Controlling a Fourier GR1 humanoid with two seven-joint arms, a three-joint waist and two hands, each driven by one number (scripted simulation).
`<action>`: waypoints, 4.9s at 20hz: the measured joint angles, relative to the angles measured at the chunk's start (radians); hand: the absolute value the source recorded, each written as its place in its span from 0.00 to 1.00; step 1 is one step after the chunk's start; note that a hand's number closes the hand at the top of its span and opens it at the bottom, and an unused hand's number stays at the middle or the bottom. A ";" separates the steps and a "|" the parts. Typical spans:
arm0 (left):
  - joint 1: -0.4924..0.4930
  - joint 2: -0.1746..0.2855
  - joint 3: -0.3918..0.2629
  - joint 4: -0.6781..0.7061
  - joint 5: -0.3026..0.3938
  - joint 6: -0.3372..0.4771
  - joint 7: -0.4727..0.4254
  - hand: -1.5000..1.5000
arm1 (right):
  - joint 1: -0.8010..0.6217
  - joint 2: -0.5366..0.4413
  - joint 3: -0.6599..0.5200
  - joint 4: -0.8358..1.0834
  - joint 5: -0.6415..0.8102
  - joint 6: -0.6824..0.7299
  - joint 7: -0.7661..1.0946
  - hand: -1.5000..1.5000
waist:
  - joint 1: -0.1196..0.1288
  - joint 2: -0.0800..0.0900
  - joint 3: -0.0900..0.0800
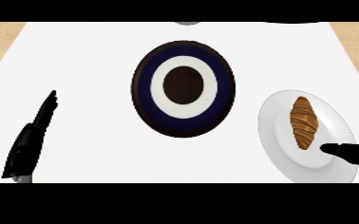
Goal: Pick the croissant from the plate and place it in the plate
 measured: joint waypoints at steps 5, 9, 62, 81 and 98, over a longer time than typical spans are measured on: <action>0.015 -0.014 0.019 -0.006 -0.021 -0.010 -0.013 0.50 | -0.065 0.025 0.022 0.114 0.037 0.088 -0.029 0.00 | -0.002 -0.001 0.000; 0.003 -0.022 0.043 0.003 -0.029 -0.036 -0.010 0.50 | -0.100 0.052 0.005 0.190 0.054 0.154 -0.073 0.00 | -0.005 -0.002 0.000; 0.023 -0.129 0.189 -0.057 -0.149 -0.156 0.020 0.50 | 0.299 0.442 0.151 -0.164 1.082 -0.334 -0.013 1.00 | -0.033 -0.011 -0.005; 0.002 -0.143 0.176 -0.058 -0.165 -0.170 0.015 0.50 | -0.039 0.635 0.669 -0.541 1.571 -0.015 0.247 1.00 | 0.005 -0.001 -0.002; 0.000 -0.156 0.173 -0.035 -0.180 -0.174 -0.020 0.50 | -0.762 0.646 0.511 0.234 1.154 -0.103 0.432 1.00 | 0.022 0.003 0.000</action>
